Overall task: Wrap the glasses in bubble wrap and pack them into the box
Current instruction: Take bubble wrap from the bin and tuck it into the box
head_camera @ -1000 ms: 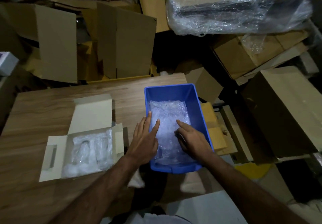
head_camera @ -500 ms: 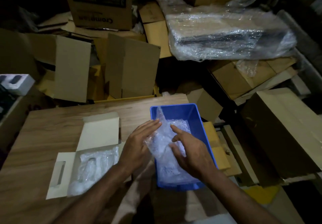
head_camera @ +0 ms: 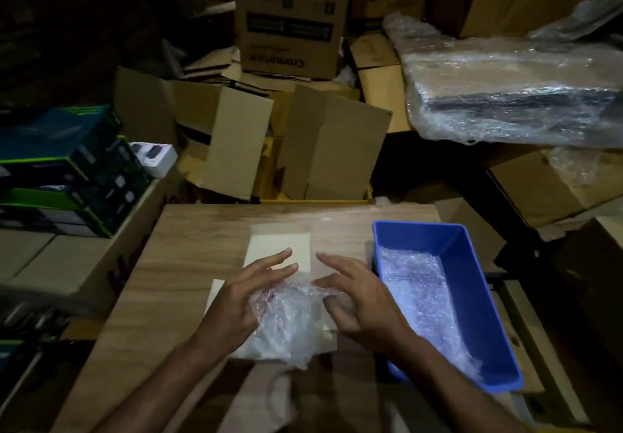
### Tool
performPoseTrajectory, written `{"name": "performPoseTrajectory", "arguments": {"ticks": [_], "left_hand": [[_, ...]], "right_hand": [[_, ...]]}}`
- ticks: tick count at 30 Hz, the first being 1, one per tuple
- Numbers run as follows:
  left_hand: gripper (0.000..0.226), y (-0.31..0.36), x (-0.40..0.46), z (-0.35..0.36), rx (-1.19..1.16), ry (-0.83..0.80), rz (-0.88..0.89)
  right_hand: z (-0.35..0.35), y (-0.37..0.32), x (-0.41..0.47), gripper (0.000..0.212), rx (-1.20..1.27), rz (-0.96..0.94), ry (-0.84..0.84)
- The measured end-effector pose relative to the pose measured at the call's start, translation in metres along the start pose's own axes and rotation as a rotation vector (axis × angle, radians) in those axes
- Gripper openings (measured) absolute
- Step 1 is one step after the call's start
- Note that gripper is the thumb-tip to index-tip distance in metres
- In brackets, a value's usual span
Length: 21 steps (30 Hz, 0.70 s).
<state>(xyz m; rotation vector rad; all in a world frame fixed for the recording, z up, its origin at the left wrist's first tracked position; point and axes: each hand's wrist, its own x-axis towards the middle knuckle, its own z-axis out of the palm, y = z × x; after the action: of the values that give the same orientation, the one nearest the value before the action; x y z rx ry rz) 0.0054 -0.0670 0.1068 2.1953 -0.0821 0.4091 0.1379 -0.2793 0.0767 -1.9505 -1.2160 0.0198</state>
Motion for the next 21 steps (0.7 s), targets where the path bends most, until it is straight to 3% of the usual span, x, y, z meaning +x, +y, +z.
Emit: {"name": "performPoseTrajectory", "arguments": {"ticks": [2,4,8,10,12,15,18,21], "left_hand": [[0.046,-0.002,-0.011,-0.013,0.013,-0.028,0.012],[0.027,-0.004,-0.017,-0.017,-0.129,0.025,-0.084],[0.013,-0.013,-0.014,-0.003,-0.505,0.337,-0.510],[0.031,-0.016,-0.011,0.005,-0.648,0.414,-0.778],[0.042,-0.030,-0.014,0.007,-0.666,0.465,-0.980],[0.047,-0.051,-0.023,0.005,-0.613,0.469,-1.112],[0.047,-0.053,-0.029,0.002,-0.592,0.470,-1.121],[0.038,-0.055,-0.036,-0.001,-0.478,0.494,-0.990]], "right_hand": [[0.006,-0.010,0.007,0.019,0.237,0.105,-0.082],[0.012,-0.020,0.016,0.027,0.514,0.335,-0.163],[0.031,-0.037,0.034,0.032,1.076,0.809,-0.083],[0.042,-0.042,0.034,0.049,1.452,0.963,-0.051],[0.050,-0.050,0.024,0.066,1.639,0.993,-0.117],[0.062,-0.049,0.012,0.078,1.536,0.990,-0.190],[0.077,-0.044,0.008,0.101,1.174,1.132,-0.001],[0.086,-0.040,0.008,0.089,1.026,1.106,0.157]]}}
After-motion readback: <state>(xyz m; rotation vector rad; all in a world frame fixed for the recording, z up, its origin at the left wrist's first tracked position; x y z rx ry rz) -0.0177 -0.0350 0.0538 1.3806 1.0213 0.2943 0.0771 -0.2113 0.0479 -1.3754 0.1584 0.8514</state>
